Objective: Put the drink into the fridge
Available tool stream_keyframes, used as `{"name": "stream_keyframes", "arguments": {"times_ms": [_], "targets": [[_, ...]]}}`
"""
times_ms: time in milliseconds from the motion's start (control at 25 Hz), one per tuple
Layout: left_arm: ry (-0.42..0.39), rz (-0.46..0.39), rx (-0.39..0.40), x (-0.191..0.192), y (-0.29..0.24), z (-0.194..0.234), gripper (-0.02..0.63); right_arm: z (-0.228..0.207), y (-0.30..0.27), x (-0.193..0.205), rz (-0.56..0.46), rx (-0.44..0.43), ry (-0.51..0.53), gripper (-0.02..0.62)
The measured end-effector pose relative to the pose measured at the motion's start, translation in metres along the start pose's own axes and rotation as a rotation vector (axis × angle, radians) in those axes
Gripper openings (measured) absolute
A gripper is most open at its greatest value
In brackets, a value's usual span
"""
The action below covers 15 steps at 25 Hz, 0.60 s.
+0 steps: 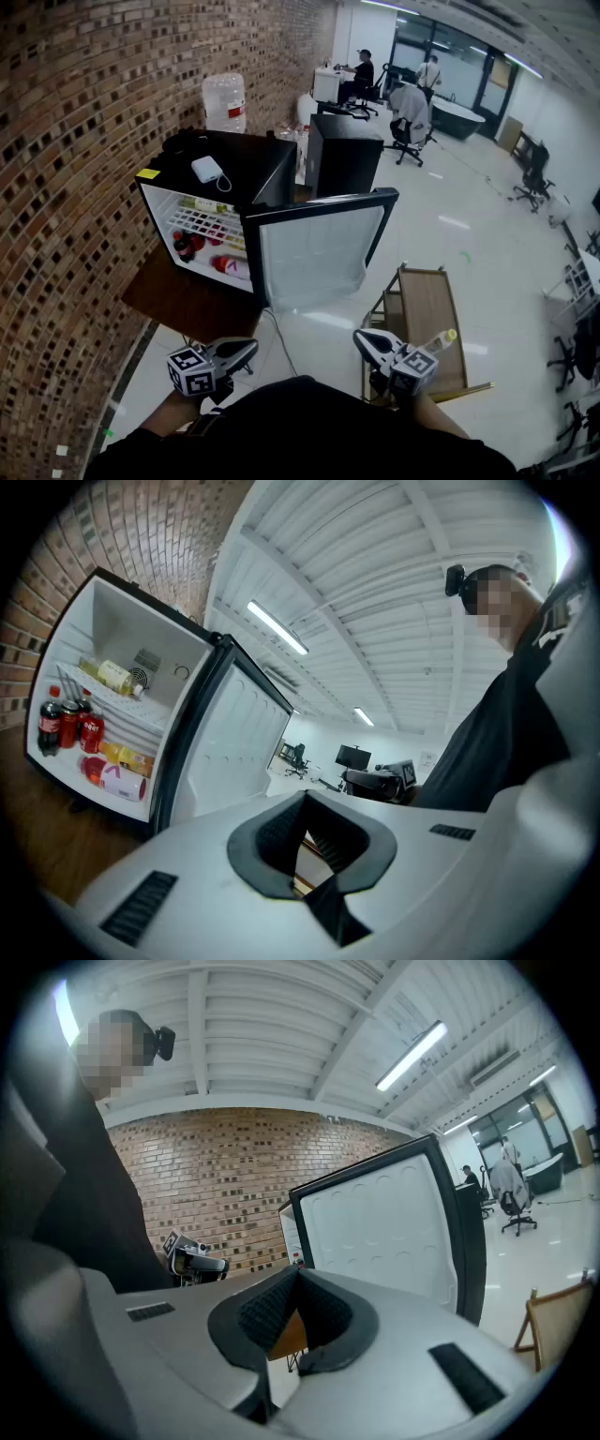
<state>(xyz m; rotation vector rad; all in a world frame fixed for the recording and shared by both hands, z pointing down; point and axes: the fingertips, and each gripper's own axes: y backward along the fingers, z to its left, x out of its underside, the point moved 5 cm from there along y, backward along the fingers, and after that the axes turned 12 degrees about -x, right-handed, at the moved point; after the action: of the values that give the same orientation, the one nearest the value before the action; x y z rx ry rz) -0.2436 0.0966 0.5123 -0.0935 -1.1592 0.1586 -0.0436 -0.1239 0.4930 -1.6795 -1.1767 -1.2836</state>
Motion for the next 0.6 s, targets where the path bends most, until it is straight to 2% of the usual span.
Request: {"name": "stream_keyframes", "arguments": {"times_ms": [160,600], "targets": [[-0.008,0.017,0.023,0.0,-0.022,-0.001,-0.005,-0.015,0.013,-0.001,-0.015,0.023,0.011,-0.011],[-0.067,0.088,0.169,0.001,-0.114,-0.037,-0.005,-0.039,0.093,0.003,-0.074,0.188,-0.001,-0.011]]}}
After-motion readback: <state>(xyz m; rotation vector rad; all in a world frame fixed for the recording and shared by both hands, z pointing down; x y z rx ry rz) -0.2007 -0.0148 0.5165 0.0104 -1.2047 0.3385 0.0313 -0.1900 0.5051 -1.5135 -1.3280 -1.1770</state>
